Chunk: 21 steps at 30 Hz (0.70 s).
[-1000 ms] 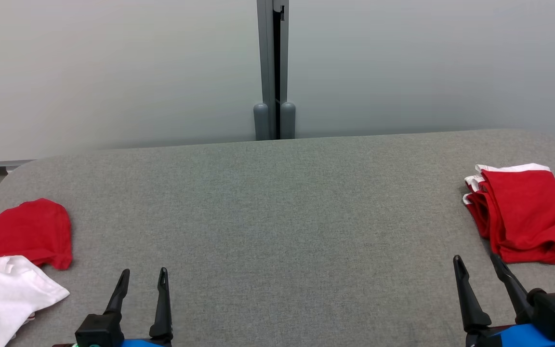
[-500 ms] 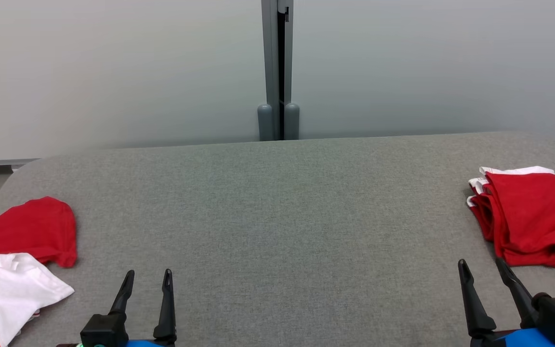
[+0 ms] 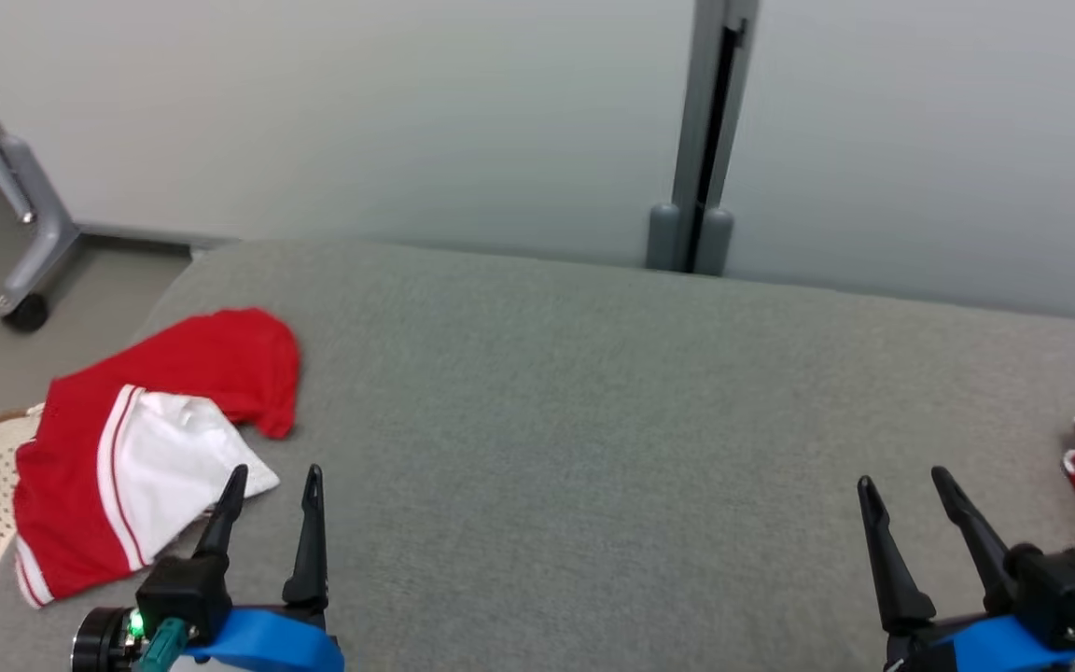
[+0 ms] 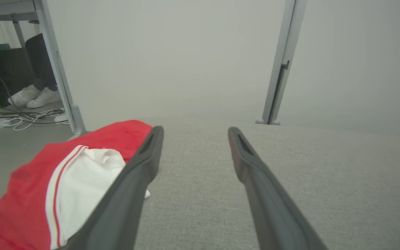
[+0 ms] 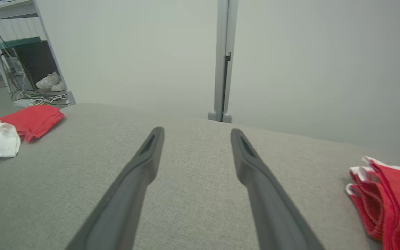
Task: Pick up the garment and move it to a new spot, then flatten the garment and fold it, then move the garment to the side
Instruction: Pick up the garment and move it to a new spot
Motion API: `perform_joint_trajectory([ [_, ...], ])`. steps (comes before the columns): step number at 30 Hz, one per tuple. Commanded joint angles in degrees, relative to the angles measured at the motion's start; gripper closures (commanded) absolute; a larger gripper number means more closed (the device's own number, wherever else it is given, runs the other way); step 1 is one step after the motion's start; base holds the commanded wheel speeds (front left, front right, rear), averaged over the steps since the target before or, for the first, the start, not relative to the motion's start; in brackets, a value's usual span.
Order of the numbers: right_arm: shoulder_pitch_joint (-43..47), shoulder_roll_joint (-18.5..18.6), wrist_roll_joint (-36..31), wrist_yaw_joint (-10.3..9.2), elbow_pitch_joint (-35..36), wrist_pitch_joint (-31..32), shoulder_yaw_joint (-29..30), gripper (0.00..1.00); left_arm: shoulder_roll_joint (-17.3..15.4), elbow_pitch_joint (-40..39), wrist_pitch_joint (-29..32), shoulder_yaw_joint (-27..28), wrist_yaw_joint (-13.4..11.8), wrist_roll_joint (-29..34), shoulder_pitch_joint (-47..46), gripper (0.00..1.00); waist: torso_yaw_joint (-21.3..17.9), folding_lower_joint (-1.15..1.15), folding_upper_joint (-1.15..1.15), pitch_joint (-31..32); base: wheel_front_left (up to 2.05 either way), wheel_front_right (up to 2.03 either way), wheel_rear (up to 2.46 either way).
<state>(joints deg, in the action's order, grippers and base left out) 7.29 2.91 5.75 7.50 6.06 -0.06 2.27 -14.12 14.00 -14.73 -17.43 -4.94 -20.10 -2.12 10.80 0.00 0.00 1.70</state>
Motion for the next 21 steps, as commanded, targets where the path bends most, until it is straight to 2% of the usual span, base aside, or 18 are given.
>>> perform_joint_trajectory([
  [1,-1.3,0.0,0.0,-0.01,0.6,0.2,-0.5,0.00,-0.6,0.2,-0.3,0.6,0.5,0.0,-1.6,0.00,4.5,0.00,0.00,-2.2,0.00,0.00,0.00],
  [11,-2.4,0.0,0.1,-0.01,1.6,0.9,-2.0,0.00,-1.3,-0.3,-0.5,3.5,1.6,-0.1,-3.3,0.00,12.6,0.00,0.00,-3.0,0.00,0.00,0.00],
  [17,-3.1,0.0,-0.4,-0.02,2.6,1.4,-1.9,0.00,-0.5,-0.7,-0.5,5.5,2.2,0.6,-4.2,0.00,14.3,0.00,0.00,-4.8,0.00,0.00,0.00],
  [21,-4.4,0.0,-1.4,-0.02,4.0,2.5,-2.3,0.00,0.3,0.9,-0.5,6.5,3.0,0.7,-6.4,0.00,13.9,0.00,0.00,-8.0,0.00,0.00,0.00],
])
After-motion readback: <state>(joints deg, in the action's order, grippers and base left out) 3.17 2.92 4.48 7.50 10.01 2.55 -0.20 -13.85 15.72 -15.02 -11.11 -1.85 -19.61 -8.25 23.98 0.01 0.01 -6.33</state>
